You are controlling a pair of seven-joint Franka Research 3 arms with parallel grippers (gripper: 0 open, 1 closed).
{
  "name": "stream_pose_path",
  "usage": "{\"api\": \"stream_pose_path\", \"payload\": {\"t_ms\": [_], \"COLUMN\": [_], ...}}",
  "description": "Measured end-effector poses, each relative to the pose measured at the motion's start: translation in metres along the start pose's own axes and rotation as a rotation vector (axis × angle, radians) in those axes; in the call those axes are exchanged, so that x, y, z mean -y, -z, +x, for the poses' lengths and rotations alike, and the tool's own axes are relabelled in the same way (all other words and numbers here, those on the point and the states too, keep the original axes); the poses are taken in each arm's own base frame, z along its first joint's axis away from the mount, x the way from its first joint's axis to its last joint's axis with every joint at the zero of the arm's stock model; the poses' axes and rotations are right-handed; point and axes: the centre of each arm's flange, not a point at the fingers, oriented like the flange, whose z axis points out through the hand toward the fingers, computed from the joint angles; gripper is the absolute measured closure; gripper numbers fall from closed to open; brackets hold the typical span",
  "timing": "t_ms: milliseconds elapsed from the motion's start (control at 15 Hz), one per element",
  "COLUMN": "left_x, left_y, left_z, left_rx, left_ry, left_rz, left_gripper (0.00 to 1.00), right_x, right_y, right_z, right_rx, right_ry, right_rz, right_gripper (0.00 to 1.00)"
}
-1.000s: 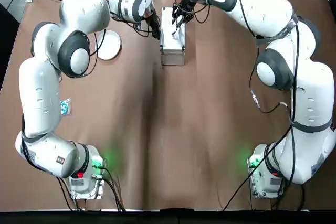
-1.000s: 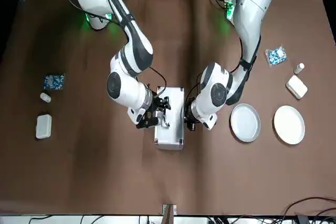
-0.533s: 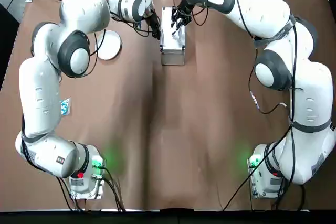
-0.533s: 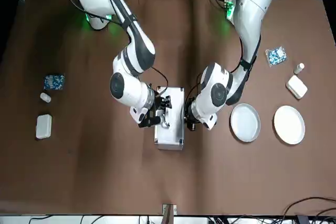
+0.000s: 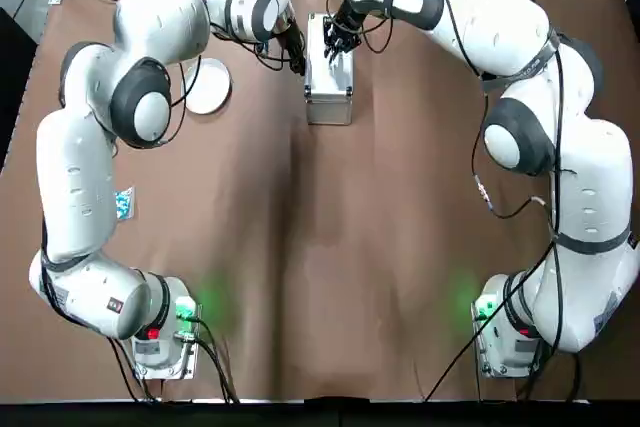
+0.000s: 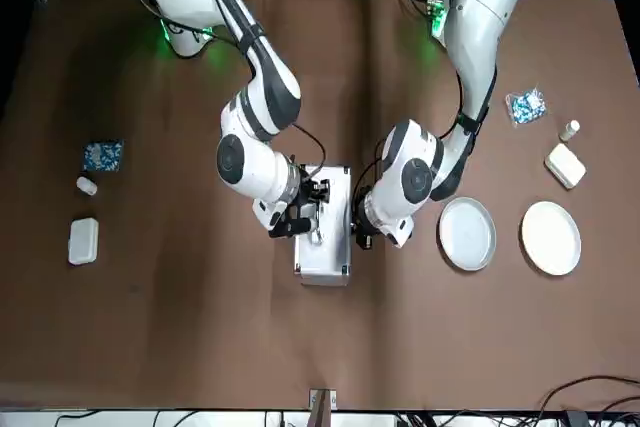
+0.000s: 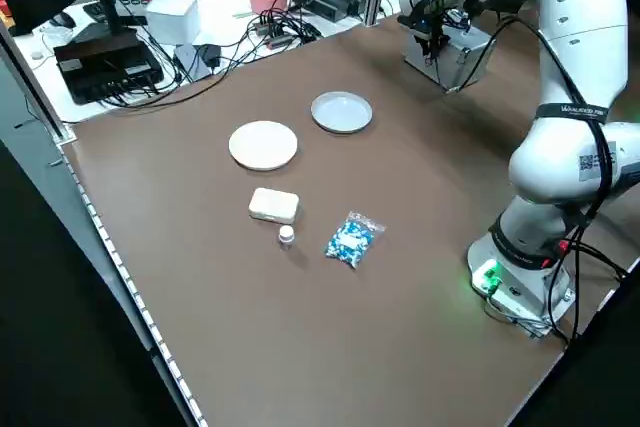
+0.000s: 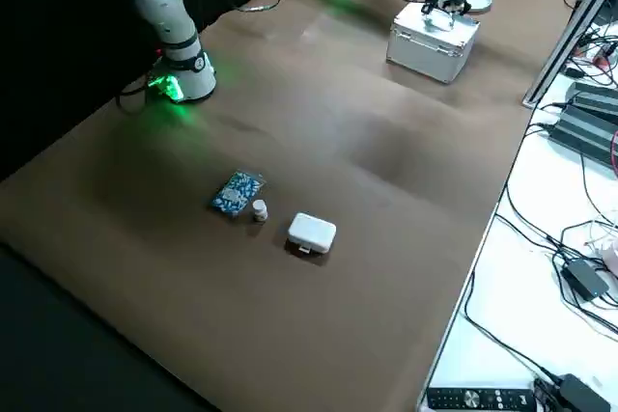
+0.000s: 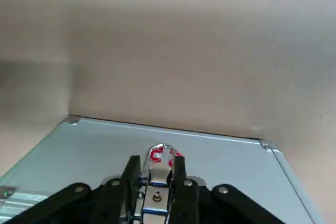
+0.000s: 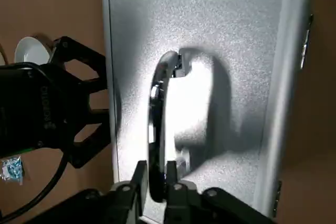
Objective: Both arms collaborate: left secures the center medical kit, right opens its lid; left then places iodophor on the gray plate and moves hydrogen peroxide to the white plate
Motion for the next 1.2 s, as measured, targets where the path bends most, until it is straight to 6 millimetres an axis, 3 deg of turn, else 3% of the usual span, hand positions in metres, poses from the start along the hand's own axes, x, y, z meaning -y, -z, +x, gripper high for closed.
{"api": "stream_pose_path", "payload": {"t_ms": [867,1200], "left_x": [0.0,0.0], "left_y": [0.0,0.0], "left_z": [0.0,0.0], "left_rx": [0.0,0.0], "left_ry": [0.001,0.001], "left_rz": [0.0,0.0], "left_gripper": [0.7,0.7], "right_x": [-0.002,-0.019], "right_y": [0.002,0.027], "right_z": [0.001,0.011], "right_rx": [0.007,0.09], "right_ry": [-0.028,-0.091], "right_rz": [-0.001,0.039], "right_gripper": [0.86,0.86]}}
